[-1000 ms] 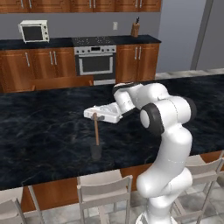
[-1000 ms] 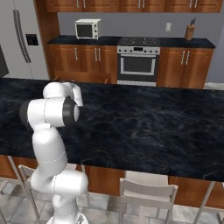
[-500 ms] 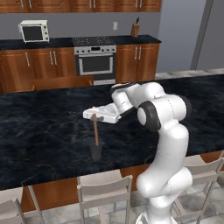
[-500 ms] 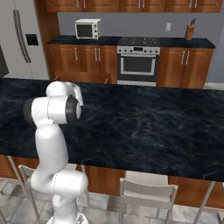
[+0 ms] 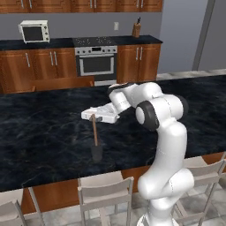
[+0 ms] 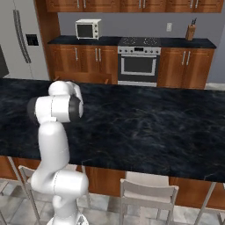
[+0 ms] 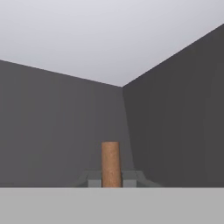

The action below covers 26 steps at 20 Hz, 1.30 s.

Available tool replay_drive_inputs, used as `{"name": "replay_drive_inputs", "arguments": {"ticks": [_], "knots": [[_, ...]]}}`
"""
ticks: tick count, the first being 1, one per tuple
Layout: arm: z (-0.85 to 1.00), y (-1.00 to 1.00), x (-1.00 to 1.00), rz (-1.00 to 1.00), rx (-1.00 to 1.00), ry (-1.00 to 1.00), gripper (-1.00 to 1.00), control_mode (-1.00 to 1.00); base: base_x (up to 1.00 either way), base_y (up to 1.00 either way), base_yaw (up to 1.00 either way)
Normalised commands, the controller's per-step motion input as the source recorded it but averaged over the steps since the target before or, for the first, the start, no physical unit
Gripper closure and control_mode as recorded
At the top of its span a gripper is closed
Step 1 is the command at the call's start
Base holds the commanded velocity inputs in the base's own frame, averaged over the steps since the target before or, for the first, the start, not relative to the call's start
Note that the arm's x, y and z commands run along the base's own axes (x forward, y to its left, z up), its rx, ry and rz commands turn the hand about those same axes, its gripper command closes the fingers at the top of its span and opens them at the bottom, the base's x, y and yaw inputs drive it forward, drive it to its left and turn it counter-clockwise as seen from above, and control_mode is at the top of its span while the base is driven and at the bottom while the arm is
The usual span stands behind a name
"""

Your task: Take a straw from the drawer in front and place it inside the glass cup on the dining counter.

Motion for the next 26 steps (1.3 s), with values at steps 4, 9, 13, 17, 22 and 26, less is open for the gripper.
{"name": "replay_drive_inputs", "arguments": {"ticks": [4,9,13,17,22,26], "knots": [[-0.01,0.09,0.19,0.04,0.00,-0.01,1.00,-1.00,0.00,0.00,0.00],[-0.04,0.08,0.19,0.04,0.00,-0.02,1.00,-1.00,0.00,0.00,0.00],[-0.07,0.04,0.12,0.03,0.00,-0.04,1.00,-1.00,0.00,0.00,0.00],[-0.11,0.01,-0.03,0.02,-0.01,-0.04,1.00,-1.00,0.00,0.00,0.00],[-0.11,0.00,-0.45,0.00,-0.01,-0.02,1.00,-1.00,0.00,0.00,0.00],[-0.13,0.00,-0.53,0.00,0.00,-0.03,1.00,-1.00,0.00,0.00,0.00]]}}
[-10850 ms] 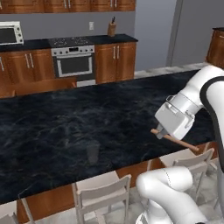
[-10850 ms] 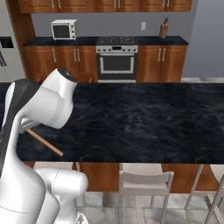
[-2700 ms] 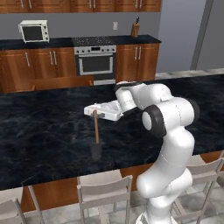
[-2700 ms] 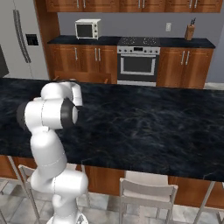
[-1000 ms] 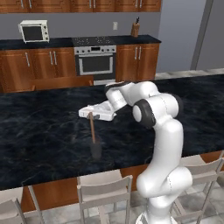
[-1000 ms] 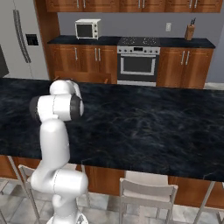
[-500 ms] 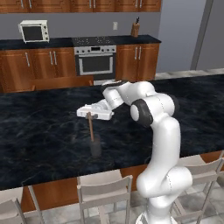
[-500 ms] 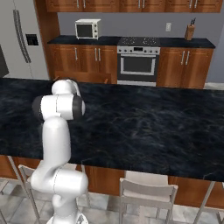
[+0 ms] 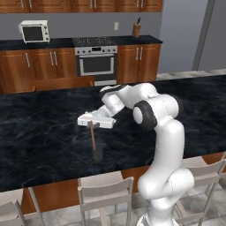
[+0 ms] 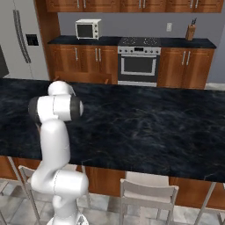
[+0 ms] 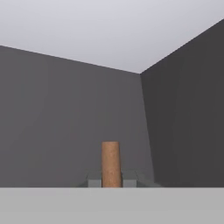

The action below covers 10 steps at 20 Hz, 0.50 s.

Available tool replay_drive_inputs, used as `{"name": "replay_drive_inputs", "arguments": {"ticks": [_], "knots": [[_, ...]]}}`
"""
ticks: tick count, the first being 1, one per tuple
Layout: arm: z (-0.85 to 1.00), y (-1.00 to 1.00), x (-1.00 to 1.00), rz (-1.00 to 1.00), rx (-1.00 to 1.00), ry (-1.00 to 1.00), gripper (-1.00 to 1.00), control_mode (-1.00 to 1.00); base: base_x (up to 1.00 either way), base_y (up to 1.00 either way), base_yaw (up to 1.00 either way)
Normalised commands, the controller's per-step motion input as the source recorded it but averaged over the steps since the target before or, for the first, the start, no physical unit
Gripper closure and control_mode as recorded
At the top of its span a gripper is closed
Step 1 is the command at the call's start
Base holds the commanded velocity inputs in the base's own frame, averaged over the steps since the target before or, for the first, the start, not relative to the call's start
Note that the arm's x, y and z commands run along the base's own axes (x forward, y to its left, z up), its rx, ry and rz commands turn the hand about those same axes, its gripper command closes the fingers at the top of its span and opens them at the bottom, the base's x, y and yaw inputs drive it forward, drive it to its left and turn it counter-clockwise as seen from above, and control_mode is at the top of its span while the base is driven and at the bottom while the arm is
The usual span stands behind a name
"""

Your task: Take a straw from the drawer in front and place it inside the glass cup on the dining counter.

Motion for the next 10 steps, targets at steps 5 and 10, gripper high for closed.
{"name": "replay_drive_inputs", "arguments": {"ticks": [5,10], "knots": [[-0.10,0.00,-0.59,0.00,0.00,-0.03,1.00,-1.00,0.00,0.00,0.00],[-0.01,-0.01,-0.20,0.00,0.00,-0.09,1.00,-1.00,0.00,0.00,0.00]]}}
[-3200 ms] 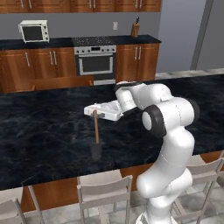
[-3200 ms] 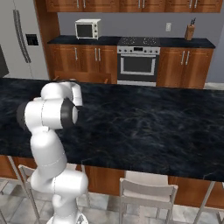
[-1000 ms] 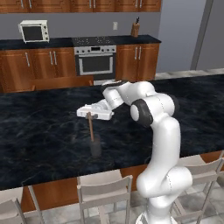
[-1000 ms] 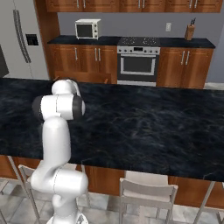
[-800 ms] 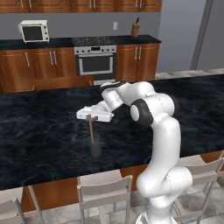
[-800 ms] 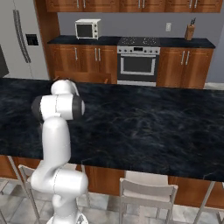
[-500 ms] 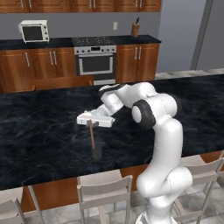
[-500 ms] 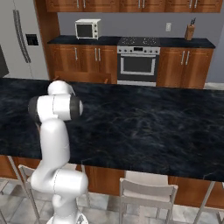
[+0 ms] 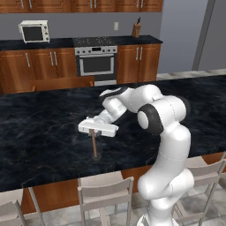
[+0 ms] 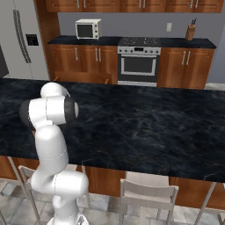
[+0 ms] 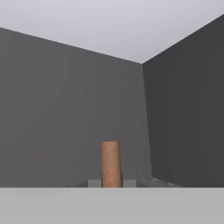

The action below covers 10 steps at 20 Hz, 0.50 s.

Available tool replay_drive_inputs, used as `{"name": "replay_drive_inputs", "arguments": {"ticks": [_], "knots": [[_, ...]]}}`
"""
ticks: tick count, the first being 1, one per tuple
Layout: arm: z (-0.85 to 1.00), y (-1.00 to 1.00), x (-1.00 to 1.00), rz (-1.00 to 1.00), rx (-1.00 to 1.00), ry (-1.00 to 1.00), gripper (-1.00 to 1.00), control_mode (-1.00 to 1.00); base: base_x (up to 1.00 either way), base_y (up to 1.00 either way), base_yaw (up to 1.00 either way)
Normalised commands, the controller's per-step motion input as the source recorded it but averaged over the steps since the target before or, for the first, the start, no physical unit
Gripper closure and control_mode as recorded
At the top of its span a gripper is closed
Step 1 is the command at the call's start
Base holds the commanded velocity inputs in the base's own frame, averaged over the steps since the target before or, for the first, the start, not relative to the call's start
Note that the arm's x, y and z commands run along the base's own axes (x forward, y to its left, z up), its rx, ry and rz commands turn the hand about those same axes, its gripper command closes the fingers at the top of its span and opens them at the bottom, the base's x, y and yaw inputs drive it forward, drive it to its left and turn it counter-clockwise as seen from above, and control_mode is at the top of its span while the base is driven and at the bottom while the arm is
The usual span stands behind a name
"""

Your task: Take a straw from the drawer in front and place it inside the glass cup on the dining counter.

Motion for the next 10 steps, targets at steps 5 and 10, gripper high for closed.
{"name": "replay_drive_inputs", "arguments": {"ticks": [5,10], "knots": [[0.00,-0.08,0.00,0.00,-0.03,-0.15,1.00,-1.00,0.00,0.00,0.00],[0.00,-0.13,0.05,0.00,-0.02,-0.17,1.00,-1.00,0.00,0.00,0.00]]}}
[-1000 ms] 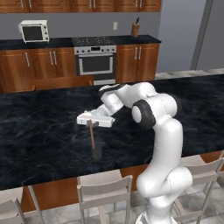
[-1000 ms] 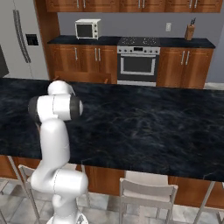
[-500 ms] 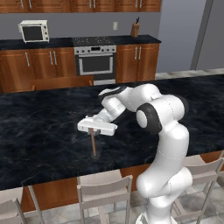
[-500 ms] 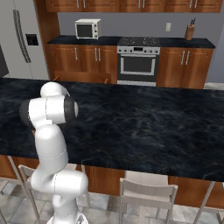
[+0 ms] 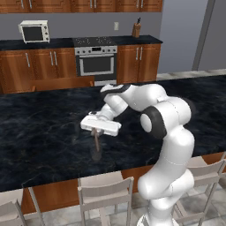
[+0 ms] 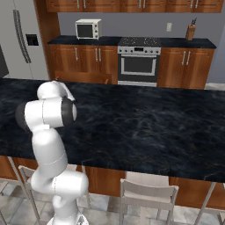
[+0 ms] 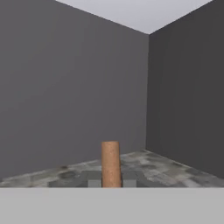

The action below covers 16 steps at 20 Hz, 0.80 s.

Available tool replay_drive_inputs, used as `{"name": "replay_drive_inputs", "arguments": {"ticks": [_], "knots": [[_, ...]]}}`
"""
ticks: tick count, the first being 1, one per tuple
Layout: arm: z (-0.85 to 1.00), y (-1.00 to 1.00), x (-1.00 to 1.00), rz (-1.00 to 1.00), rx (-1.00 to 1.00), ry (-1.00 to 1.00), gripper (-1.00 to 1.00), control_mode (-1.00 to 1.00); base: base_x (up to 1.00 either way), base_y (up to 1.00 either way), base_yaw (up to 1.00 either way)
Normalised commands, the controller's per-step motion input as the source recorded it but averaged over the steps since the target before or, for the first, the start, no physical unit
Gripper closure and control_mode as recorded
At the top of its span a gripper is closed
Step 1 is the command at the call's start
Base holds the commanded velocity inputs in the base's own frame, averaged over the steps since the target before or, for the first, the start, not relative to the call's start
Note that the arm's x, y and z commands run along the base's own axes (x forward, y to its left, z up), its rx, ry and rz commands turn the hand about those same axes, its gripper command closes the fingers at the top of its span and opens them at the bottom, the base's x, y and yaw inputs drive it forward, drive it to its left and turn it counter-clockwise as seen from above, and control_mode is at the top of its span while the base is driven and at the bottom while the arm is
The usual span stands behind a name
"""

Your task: Take a straw from the drawer in front and place it inside the glass cup on the dining counter.

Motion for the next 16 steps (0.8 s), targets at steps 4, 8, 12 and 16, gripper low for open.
{"name": "replay_drive_inputs", "arguments": {"ticks": [4,8,12,16], "knots": [[-0.02,-0.06,0.00,0.00,-0.02,-0.15,1.00,-1.00,0.00,0.00,0.00],[-0.12,-0.02,0.00,0.00,0.00,-0.08,1.00,-1.00,0.00,0.00,0.00],[-0.19,0.00,0.00,0.00,0.00,-0.03,1.00,-1.00,0.00,0.00,0.00],[-0.22,0.00,0.00,0.00,0.00,0.00,1.00,-1.00,0.00,0.00,0.00]]}}
